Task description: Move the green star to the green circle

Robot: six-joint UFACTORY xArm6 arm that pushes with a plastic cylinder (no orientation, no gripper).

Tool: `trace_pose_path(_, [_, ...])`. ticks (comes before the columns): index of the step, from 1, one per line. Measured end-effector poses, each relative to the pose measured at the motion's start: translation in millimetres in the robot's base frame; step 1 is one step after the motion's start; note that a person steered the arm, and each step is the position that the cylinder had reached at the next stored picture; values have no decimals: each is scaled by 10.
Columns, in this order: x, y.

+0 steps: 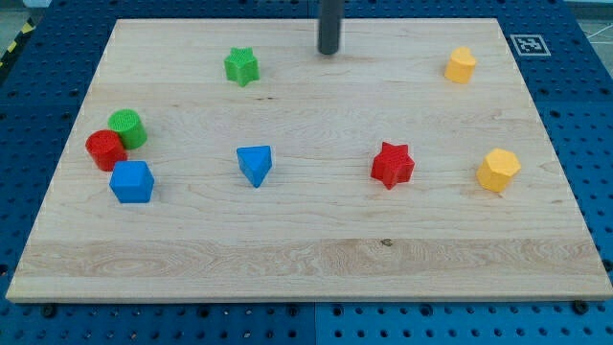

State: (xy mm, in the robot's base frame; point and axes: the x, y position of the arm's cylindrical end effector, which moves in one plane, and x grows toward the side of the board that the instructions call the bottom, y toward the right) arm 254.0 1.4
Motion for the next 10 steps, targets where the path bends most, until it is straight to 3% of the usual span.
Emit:
trace_pose_path(1, [-14,-544])
trace_pose_path(2, [-14,-709])
trace_pose_path(10, [895,-1414])
